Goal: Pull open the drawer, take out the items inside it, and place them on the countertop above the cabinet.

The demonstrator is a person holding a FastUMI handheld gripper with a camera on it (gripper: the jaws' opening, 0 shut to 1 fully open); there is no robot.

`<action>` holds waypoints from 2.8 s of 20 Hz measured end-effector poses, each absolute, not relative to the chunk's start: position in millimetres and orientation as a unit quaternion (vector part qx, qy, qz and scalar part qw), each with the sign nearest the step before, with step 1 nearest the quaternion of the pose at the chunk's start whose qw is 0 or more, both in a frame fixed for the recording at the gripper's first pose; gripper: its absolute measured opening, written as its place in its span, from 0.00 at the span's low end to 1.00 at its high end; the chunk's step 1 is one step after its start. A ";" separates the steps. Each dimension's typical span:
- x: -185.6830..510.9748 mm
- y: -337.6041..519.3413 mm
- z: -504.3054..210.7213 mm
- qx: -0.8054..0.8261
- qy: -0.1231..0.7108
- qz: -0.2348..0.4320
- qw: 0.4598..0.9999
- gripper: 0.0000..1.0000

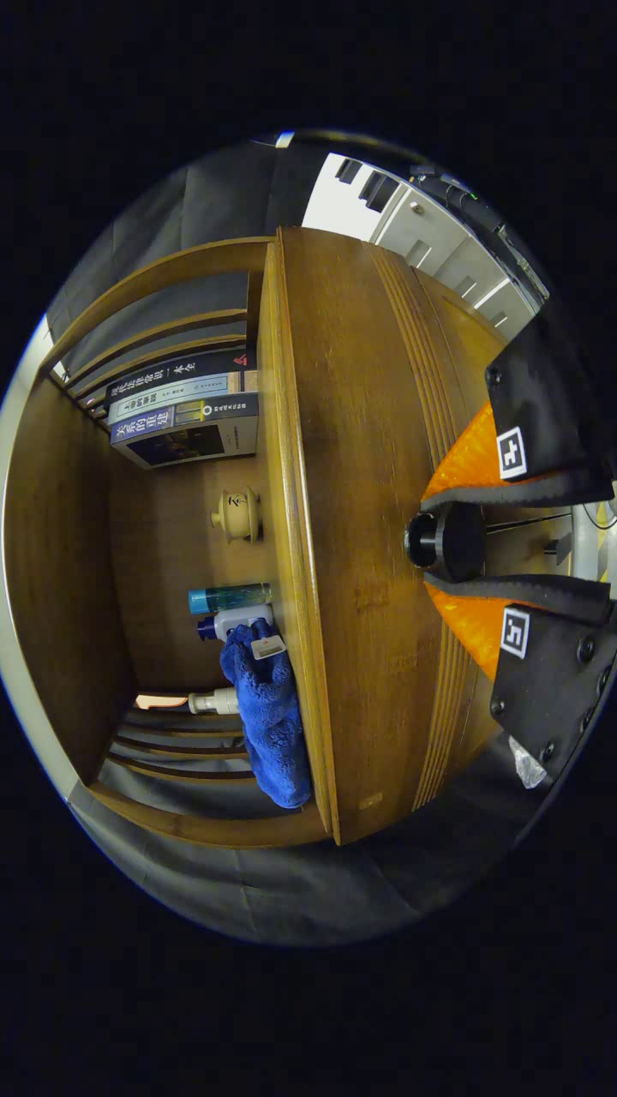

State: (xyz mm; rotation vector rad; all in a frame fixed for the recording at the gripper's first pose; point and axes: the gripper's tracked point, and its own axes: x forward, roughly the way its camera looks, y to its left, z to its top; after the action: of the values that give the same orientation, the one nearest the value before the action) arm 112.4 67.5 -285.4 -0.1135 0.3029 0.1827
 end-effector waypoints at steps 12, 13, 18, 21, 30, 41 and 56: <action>66.0 57.2 -280.9 -0.057 0.159 0.086 0.982 0.41; 61.2 55.5 -280.9 -0.058 0.159 0.086 0.982 0.41; 39.1 49.9 -278.5 -0.058 0.163 0.089 0.981 0.41; 26.1 46.6 -278.1 -0.060 0.166 0.090 0.980 0.41; -9.7 38.1 -281.3 -0.065 0.183 0.090 0.977 0.41; -50.1 35.1 -282.5 -0.072 0.191 0.089 0.975 0.34; -78.9 38.1 -259.4 -0.086 0.196 0.072 0.974 0.62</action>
State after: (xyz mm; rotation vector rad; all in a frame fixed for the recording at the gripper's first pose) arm -78.9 38.1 -259.4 -0.1729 0.3963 0.1462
